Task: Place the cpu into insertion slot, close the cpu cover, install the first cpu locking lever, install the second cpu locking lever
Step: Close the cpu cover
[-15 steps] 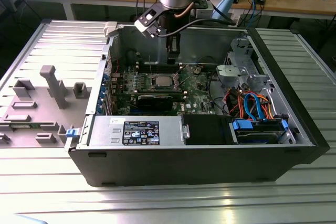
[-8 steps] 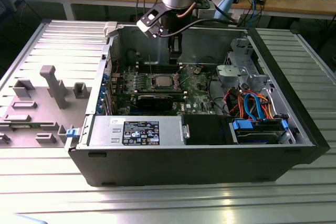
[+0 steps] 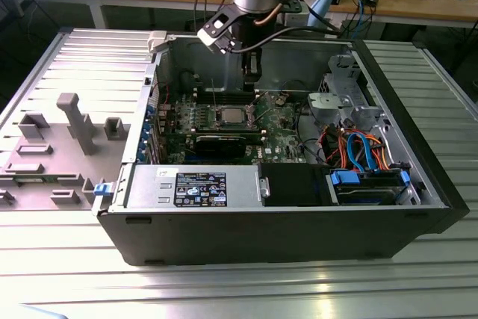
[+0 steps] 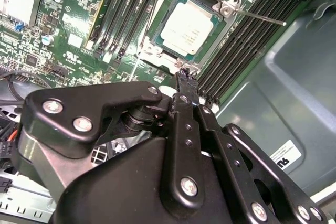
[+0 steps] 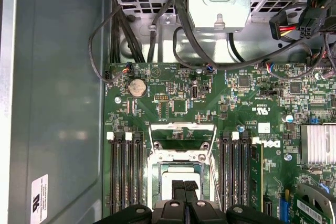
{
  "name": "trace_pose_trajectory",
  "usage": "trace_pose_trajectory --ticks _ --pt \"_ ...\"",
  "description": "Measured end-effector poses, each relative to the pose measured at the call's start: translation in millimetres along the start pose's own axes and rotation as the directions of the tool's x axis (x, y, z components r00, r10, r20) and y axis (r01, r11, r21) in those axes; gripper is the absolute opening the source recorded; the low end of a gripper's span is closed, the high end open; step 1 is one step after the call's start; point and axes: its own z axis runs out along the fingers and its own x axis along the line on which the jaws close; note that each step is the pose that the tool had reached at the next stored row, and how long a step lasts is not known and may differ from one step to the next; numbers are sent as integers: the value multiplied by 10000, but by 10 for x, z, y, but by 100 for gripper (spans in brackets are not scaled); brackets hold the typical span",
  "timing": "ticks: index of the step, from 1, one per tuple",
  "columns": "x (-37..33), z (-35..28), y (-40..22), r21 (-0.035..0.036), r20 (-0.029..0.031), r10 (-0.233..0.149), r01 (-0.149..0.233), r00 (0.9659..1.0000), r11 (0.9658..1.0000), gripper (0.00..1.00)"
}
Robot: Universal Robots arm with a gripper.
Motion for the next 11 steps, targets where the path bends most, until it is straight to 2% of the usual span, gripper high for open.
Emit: trace_pose_trajectory --ticks 11 --pt "0 2 22 -1 -1 0 0 10000 10000 11"
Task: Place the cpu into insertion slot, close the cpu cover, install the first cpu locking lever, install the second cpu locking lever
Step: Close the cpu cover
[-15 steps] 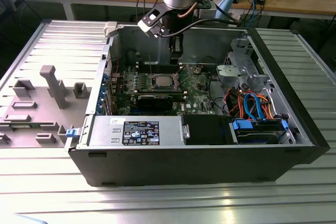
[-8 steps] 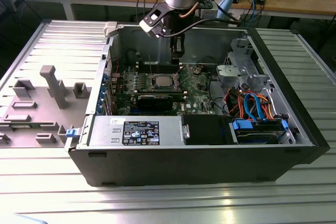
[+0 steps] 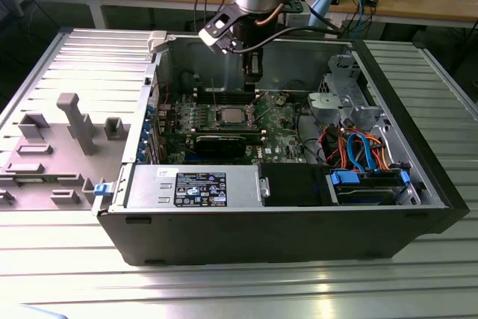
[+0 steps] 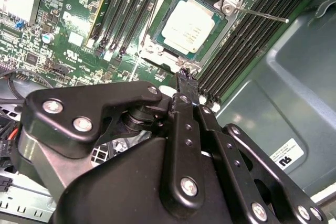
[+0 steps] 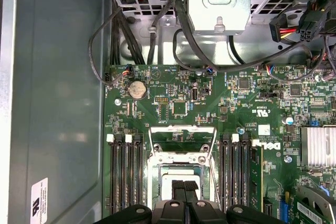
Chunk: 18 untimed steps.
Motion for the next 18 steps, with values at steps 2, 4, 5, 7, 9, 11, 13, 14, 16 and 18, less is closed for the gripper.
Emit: trace_pose_trajectory --ticks 2,4,5,7,9,11,13,14,16,18 --pt "0 1 11 0 1 0 0 10000 10000 11" --pt "0 1 16 0 1 0 0 10000 10000 11" --pt "0 1 17 0 1 1 -1 10000 10000 11" --pt "0 1 17 0 1 1 -1 10000 10000 11" --pt "0 1 18 0 1 0 0 10000 10000 11" --pt "0 1 19 0 1 1 -1 10000 10000 11" --pt "0 1 19 0 1 1 -1 10000 10000 11" --pt "0 1 19 1 1 0 0 10000 10000 11" --pt "0 1 20 0 2 0 0 10000 10000 11" --pt "0 1 24 0 1 -1 1 10000 10000 11"
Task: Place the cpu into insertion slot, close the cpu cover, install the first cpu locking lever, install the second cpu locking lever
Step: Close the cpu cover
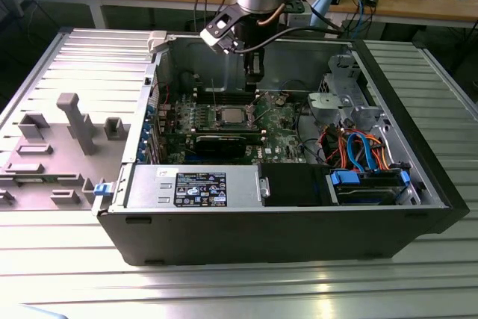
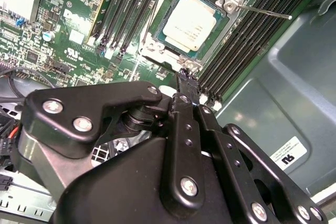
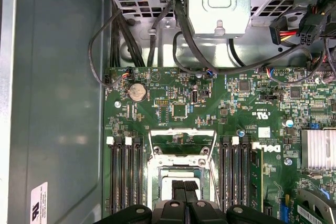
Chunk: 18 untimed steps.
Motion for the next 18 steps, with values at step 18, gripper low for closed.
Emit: trace_pose_trajectory --ticks 18 --pt "-1 6 101 1 0 1 -1 10000 10000 11"
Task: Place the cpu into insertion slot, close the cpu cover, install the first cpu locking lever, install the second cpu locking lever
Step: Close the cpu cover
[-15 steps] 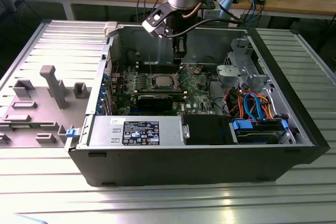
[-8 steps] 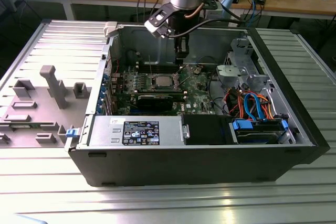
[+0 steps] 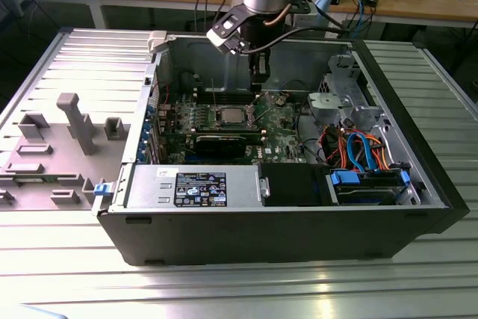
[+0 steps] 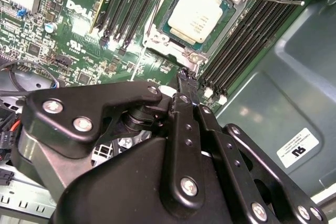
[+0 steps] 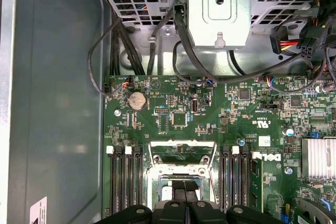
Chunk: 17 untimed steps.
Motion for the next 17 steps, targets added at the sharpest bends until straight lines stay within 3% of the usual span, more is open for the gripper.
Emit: trace_pose_trajectory --ticks 5,13,17 --pt "0 1 32 0 -1 1 -1 10000 10000 11" --pt "-2 42 141 1 -1 -13 13 10000 10000 11" --pt "-3 72 278 18 -4 -143 143 9999 9999 11"
